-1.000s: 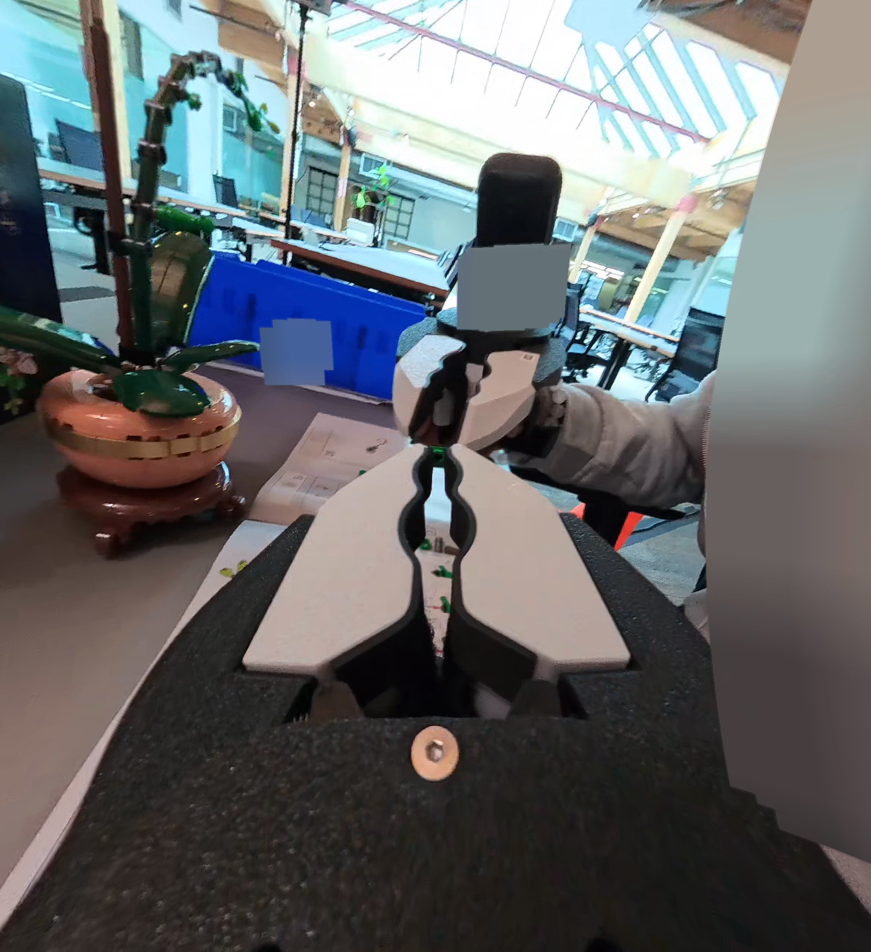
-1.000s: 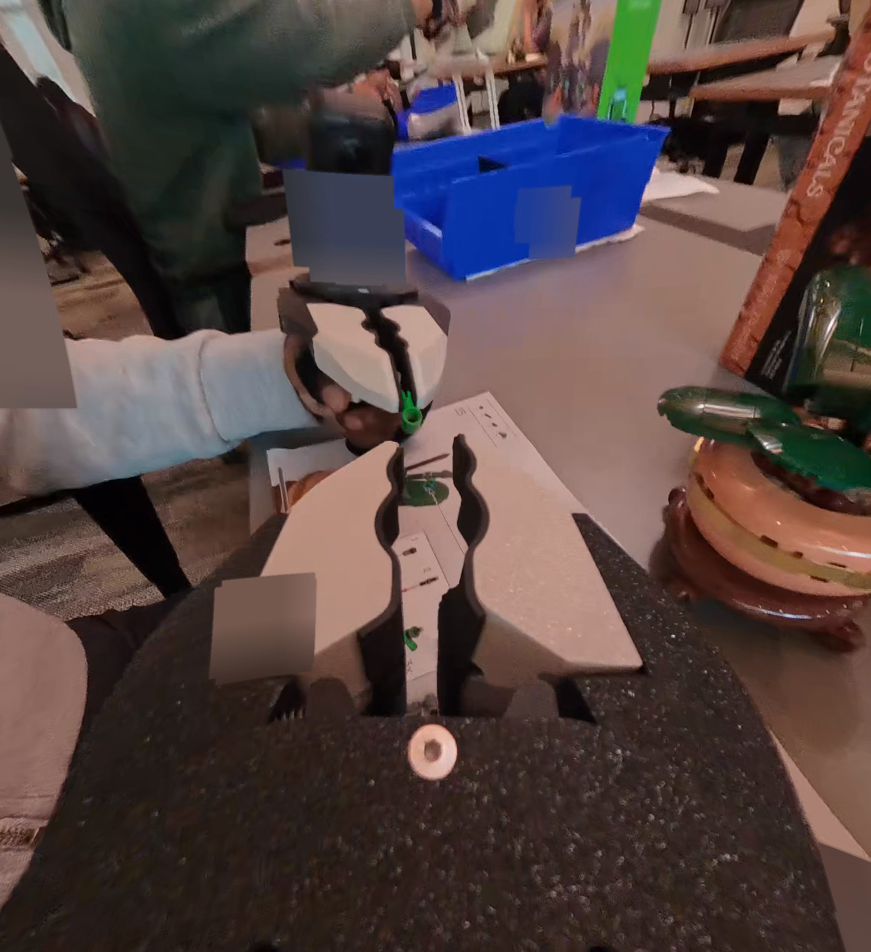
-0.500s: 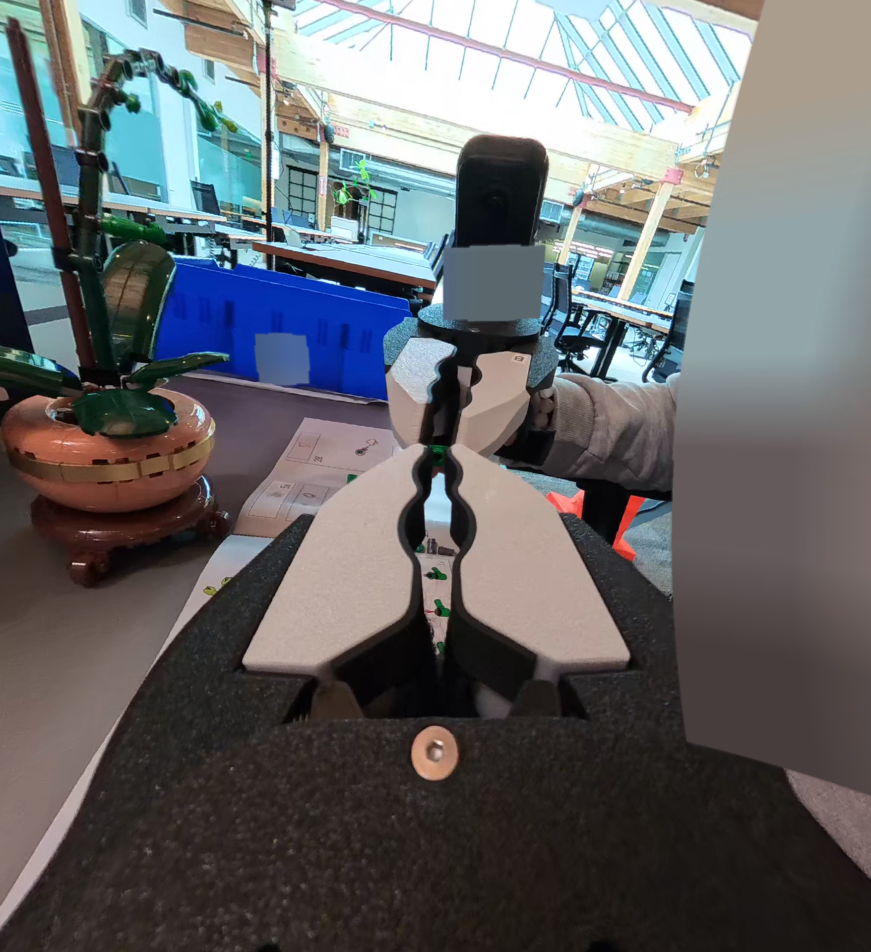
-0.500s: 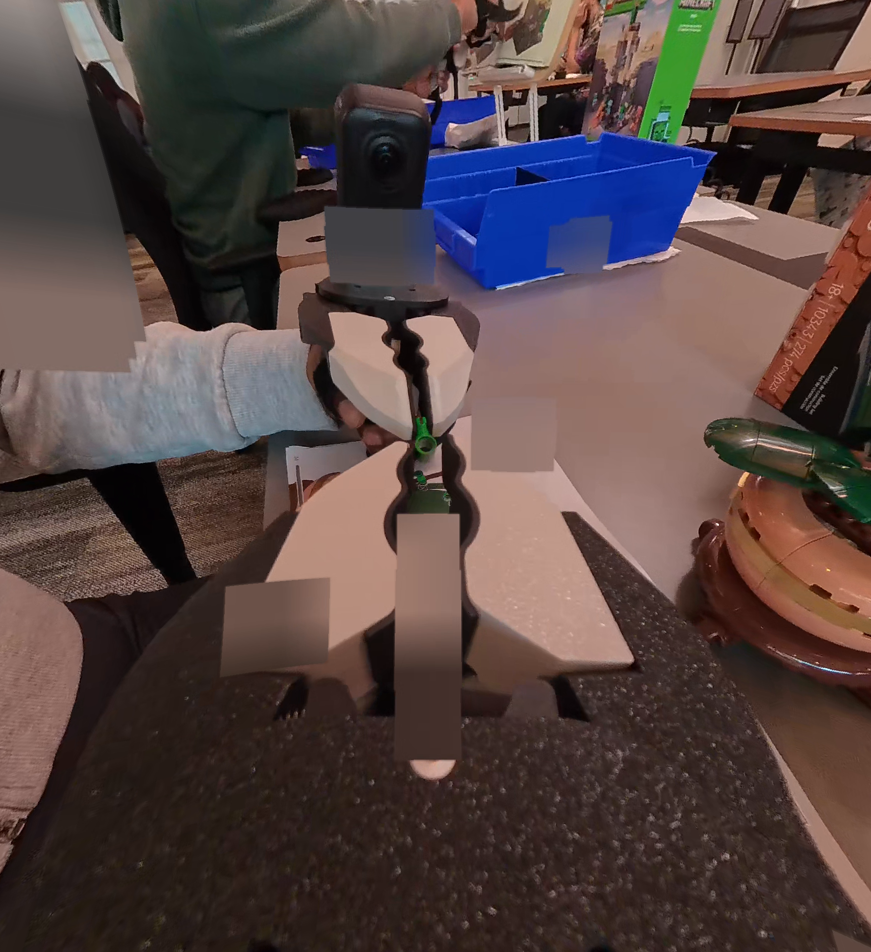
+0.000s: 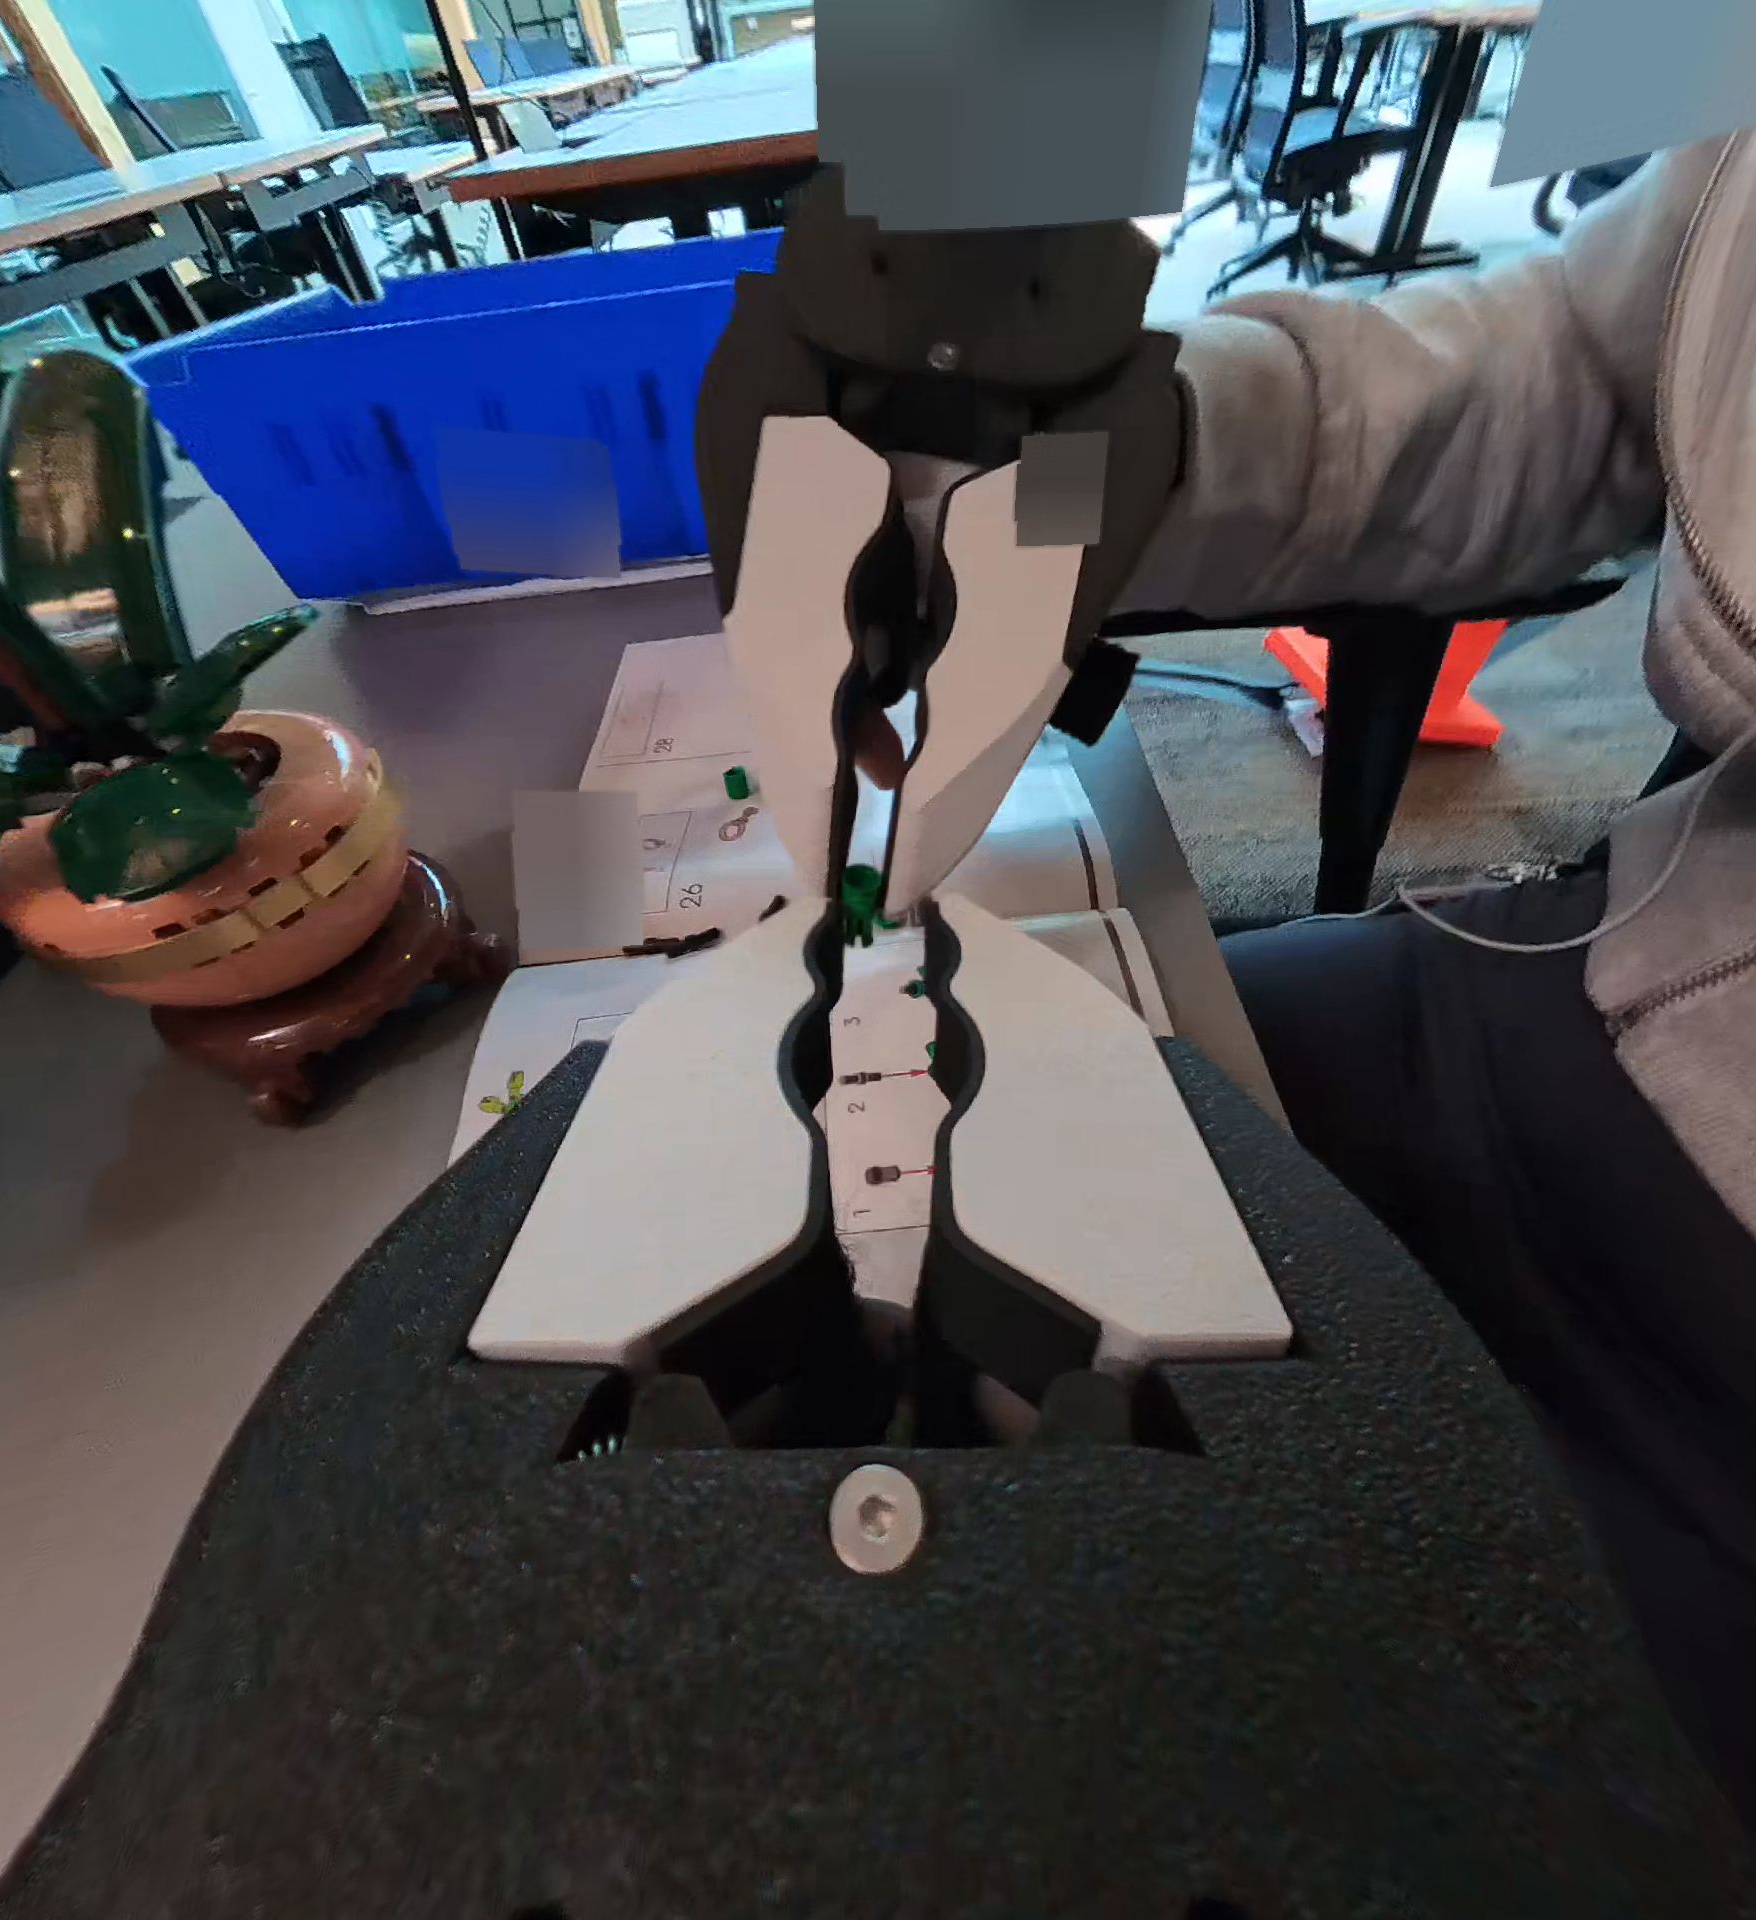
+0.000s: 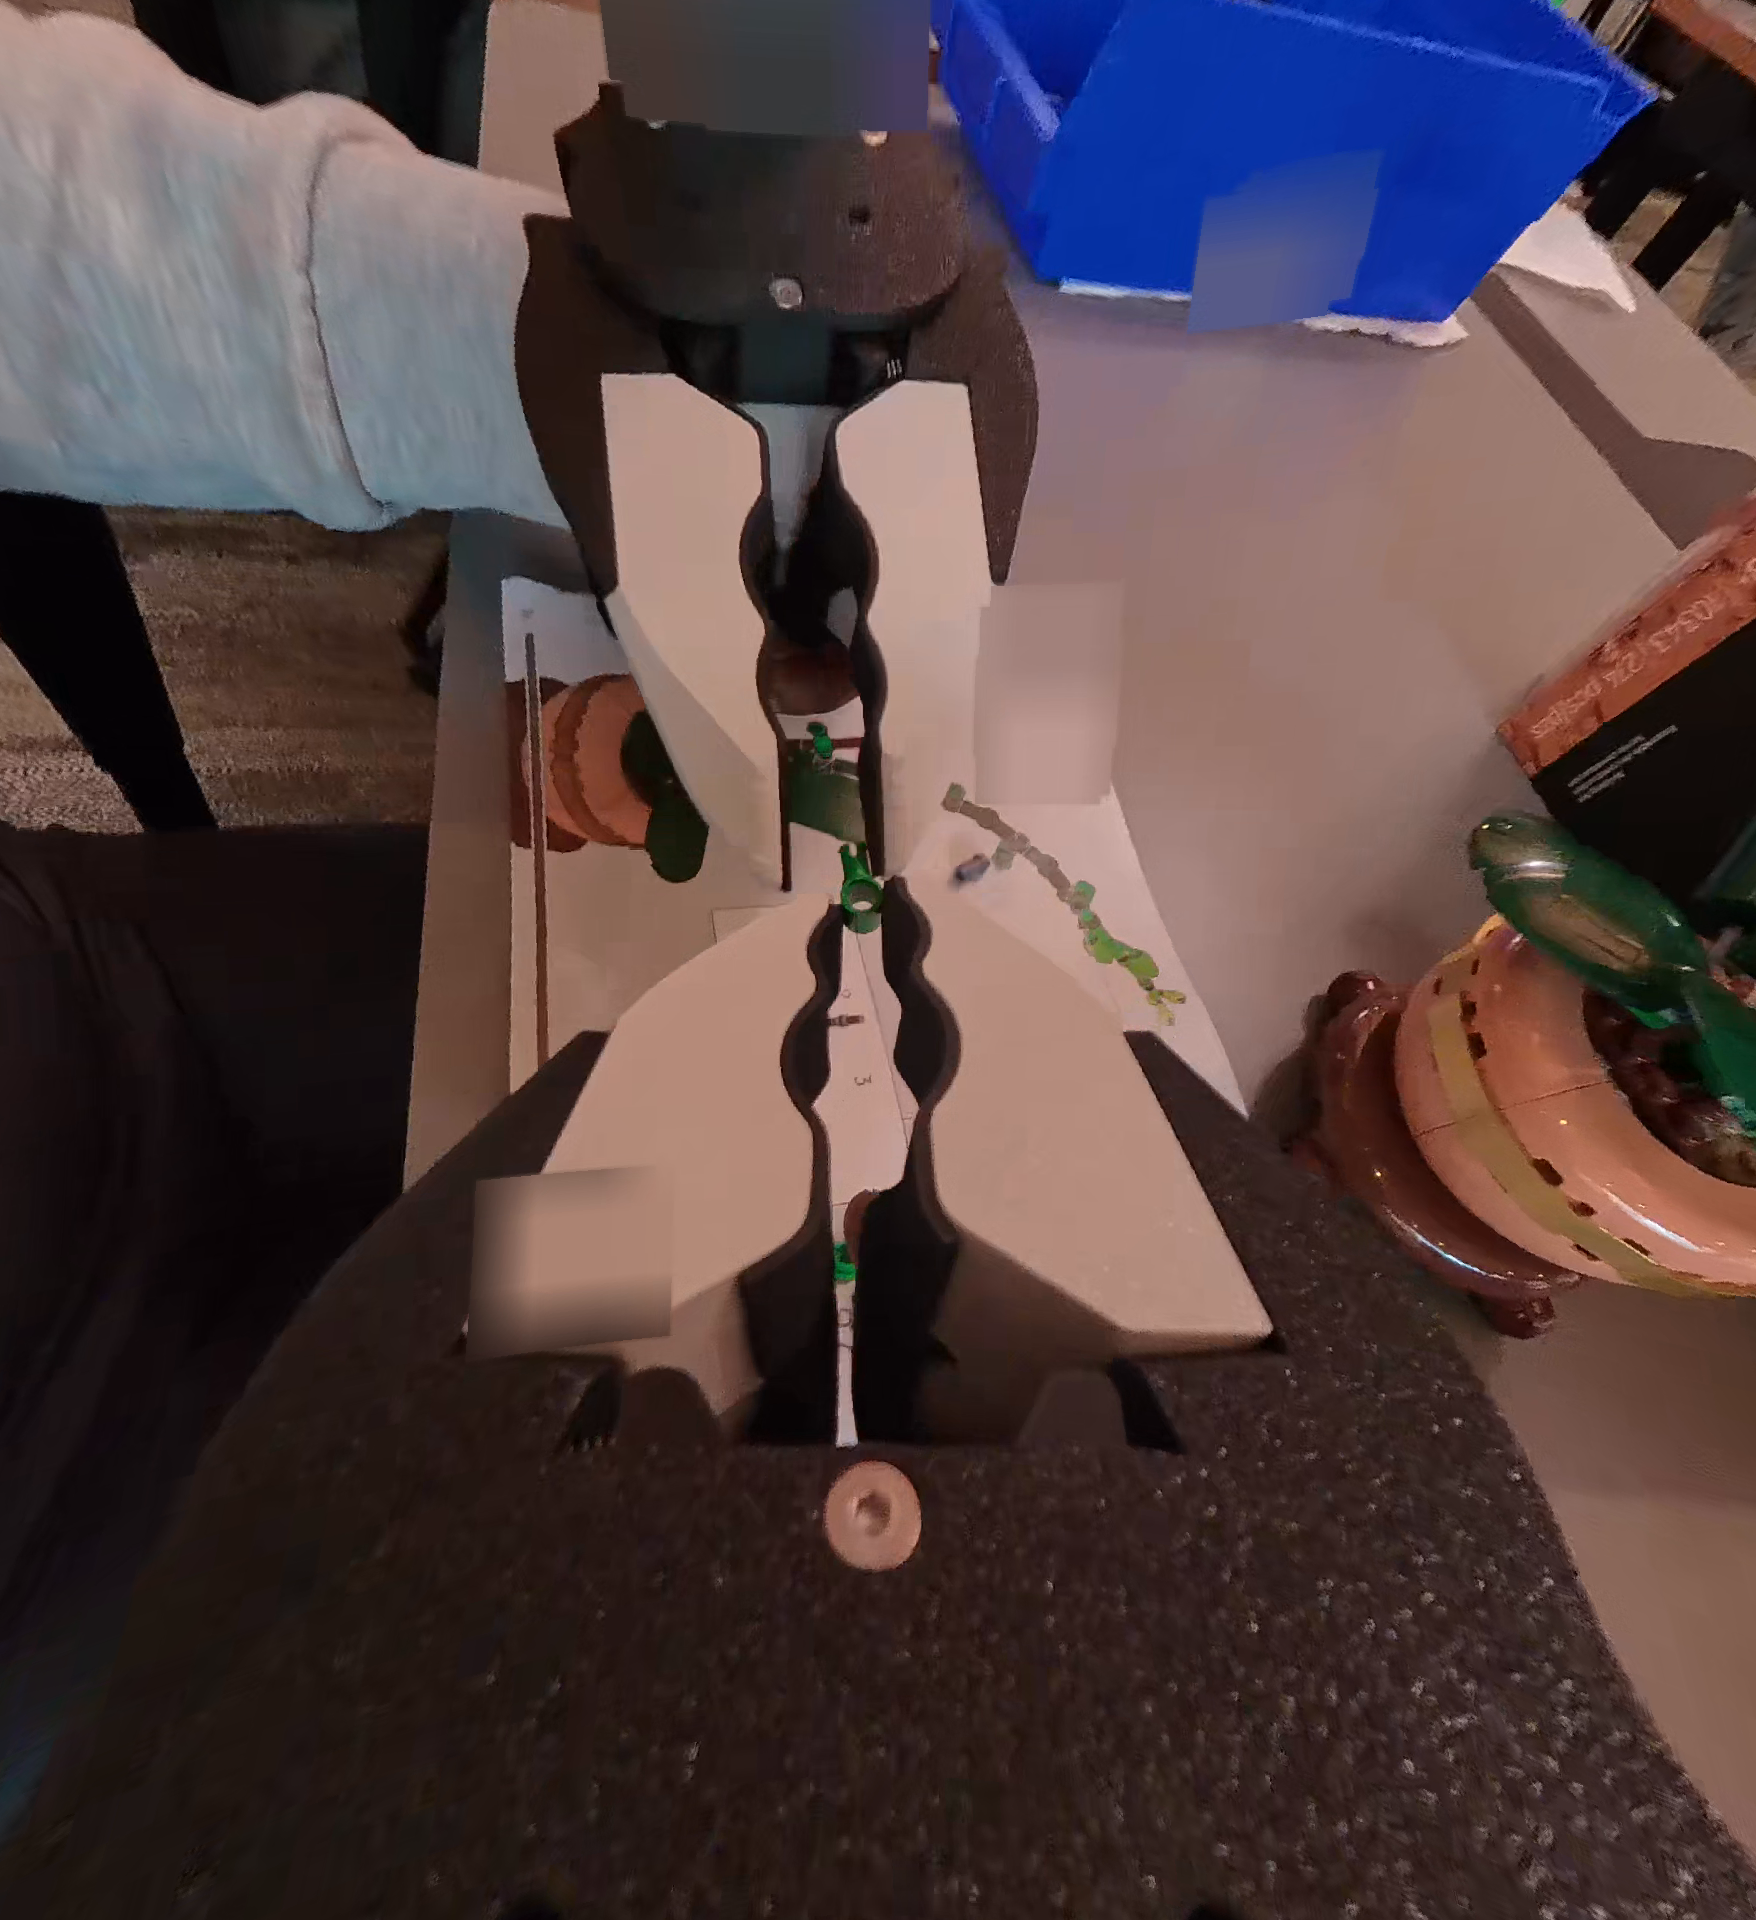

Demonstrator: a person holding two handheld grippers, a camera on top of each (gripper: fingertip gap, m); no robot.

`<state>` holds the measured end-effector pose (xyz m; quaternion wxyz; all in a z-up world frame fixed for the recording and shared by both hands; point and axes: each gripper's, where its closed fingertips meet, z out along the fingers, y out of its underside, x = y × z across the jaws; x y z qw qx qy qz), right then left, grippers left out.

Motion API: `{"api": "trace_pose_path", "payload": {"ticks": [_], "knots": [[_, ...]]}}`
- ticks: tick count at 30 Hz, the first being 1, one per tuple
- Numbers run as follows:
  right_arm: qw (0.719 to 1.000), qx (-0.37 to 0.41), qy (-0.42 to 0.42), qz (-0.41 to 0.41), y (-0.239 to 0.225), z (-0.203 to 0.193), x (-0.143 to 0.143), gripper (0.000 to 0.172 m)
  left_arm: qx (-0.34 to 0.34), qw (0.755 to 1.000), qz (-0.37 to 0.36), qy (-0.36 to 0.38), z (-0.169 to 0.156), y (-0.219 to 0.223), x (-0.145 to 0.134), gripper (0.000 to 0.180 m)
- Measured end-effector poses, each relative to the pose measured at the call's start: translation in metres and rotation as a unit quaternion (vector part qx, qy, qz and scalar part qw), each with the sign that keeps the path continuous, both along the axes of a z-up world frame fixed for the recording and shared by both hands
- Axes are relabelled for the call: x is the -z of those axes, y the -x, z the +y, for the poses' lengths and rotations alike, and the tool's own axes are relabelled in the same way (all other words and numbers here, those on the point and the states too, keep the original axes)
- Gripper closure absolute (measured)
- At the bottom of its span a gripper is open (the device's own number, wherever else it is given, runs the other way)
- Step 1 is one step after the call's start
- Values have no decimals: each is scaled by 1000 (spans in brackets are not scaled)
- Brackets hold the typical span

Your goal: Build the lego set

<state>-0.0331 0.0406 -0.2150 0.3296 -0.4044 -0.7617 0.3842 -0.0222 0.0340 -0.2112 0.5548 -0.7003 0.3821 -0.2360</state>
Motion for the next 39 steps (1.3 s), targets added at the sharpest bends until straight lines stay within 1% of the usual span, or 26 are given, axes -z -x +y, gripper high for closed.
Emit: {"api": "trace_pose_path", "payload": {"ticks": [3,8,11,18,20,23,27,29,31,32,34,35,36,39], "knots": [[1000,-7,5,-11,-2,-1,4,165,-5,999,34,-7,1,0,6,171],[1000,-15,13,-15,-3,-4,4,165,-12,998,61,-21,2,1,7,170],[1000,-19,17,-17,-4,-4,5,165,-9,996,81,-21,1,-1,11,175],[999,-24,21,-21,-5,-5,6,165,-5,996,88,-19,-1,-3,12,176],[999,-25,19,-27,-5,-6,9,165,-9,993,115,-22,0,-3,16,175],[999,-26,20,-34,-5,-8,10,165,-16,987,155,-28,2,-4,21,177],[999,-25,33,-23,-4,-9,5,165,-21,989,147,-19,1,-3,17,177],[999,-12,49,-12,0,-10,2,165,-36,987,154,-11,0,4,14,177],[998,0,57,-21,1,-8,5,156,-83,982,171,-2,-5,32,10,177],[998,0,59,-28,0,-7,7,153,-110,980,164,7,-10,50,8,177],[997,-2,64,-52,1,-6,17,147,-150,981,122,30,-26,77,5,178],[995,-10,63,-74,2,-6,23,153,-160,981,104,41,-33,84,6,178],[994,-15,59,-95,6,-8,29,154,-163,981,94,51,-38,87,7,178],[992,-24,39,-116,24,-10,34,159,-149,980,103,82,-40,77,17,178]]}}
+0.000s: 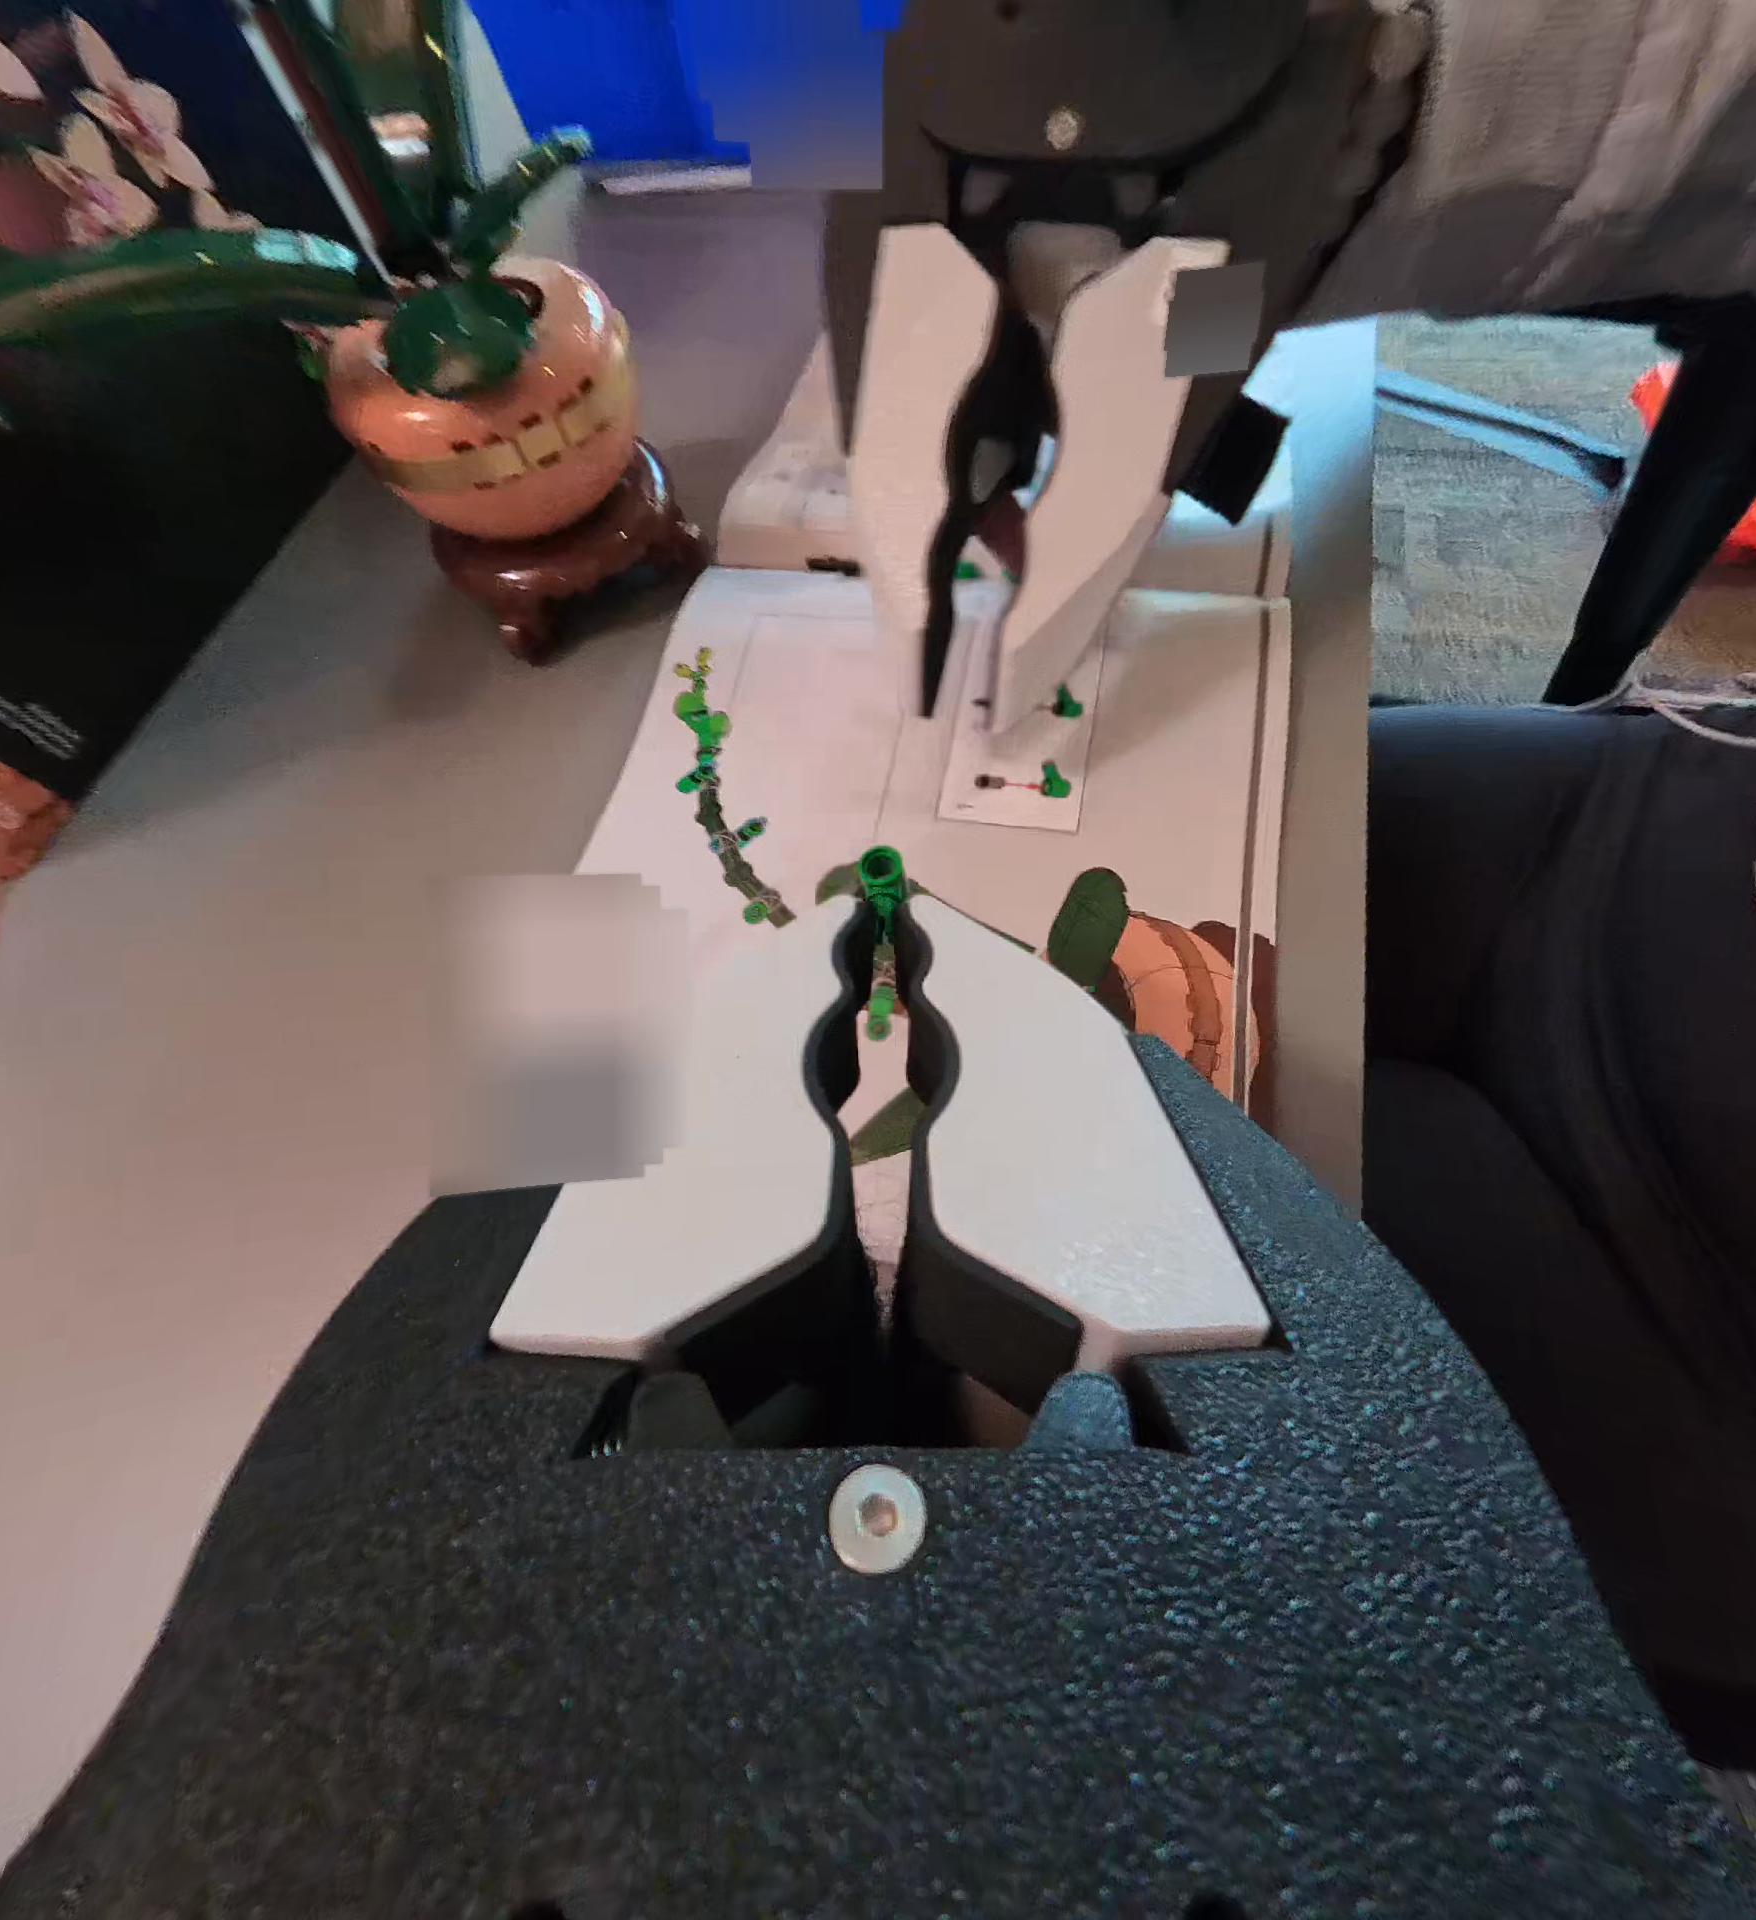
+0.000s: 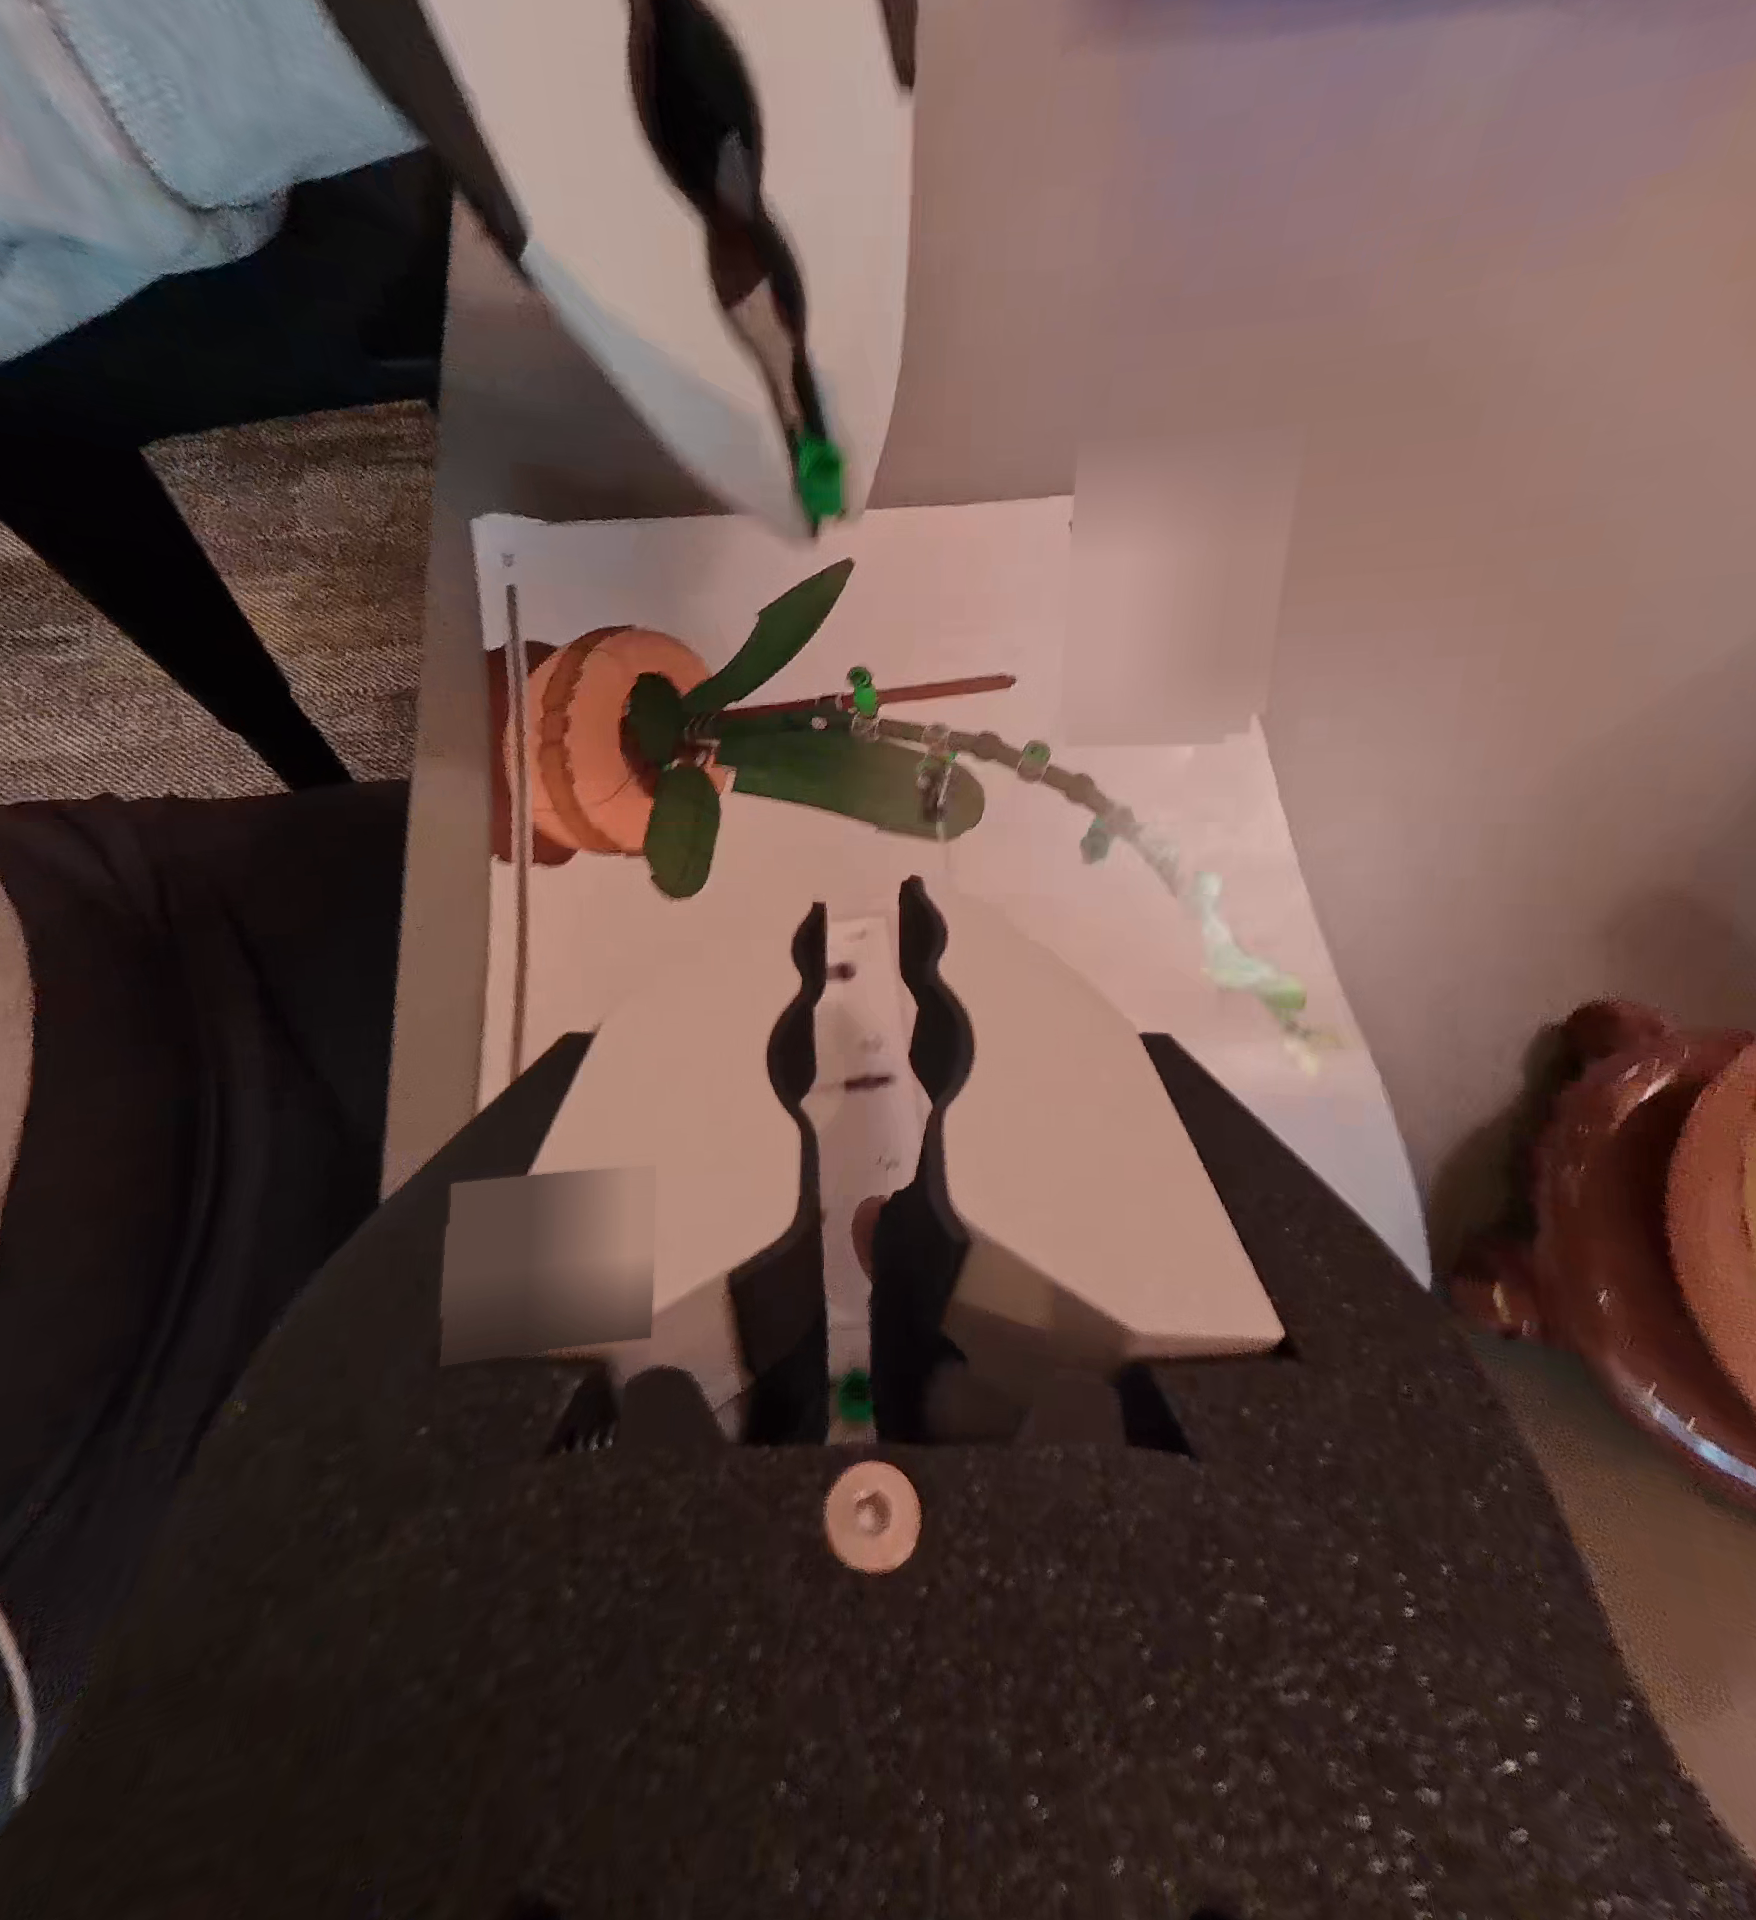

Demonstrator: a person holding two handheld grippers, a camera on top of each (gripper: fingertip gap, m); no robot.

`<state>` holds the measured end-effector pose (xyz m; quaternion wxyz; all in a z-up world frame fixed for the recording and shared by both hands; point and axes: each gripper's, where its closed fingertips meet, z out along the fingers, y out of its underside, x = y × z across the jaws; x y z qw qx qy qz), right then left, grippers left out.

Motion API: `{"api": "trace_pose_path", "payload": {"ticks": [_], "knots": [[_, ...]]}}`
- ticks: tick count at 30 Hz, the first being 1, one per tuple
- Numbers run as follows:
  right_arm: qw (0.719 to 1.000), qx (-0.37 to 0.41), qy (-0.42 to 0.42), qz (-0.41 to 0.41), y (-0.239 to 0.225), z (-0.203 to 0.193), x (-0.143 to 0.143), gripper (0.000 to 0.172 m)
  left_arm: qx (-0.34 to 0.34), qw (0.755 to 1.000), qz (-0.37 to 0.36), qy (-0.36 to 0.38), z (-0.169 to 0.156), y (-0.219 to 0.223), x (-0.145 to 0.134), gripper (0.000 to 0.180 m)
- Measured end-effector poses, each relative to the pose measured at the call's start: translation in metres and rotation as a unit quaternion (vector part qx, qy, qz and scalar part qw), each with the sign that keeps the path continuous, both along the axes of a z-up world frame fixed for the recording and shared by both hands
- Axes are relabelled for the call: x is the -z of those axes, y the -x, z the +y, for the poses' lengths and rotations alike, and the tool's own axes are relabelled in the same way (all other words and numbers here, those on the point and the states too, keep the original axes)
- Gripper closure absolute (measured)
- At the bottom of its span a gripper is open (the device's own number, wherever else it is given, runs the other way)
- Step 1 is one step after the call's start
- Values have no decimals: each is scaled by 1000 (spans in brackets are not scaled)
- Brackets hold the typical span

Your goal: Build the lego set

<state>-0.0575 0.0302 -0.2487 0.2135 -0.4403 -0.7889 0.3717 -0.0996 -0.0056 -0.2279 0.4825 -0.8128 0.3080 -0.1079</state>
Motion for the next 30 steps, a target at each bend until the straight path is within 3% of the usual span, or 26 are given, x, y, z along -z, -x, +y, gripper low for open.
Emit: {"api": "trace_pose_path", "payload": {"ticks": [4,9,16,24,30], "knots": [[999,-9,2,-49,20,-2,12,164,-2,999,15,41,1,-4,23,177],[997,-17,-1,-76,35,-1,7,166,-4,997,1,71,-2,-1,33,178],[973,-20,-49,-224,37,2,20,162,4,995,11,96,-6,-3,43,178],[970,-16,-51,-239,40,-1,24,168,10,995,19,102,-8,-4,46,178],[985,-55,0,-163,35,-6,19,172,9,994,19,103,-8,-4,47,177]]}}
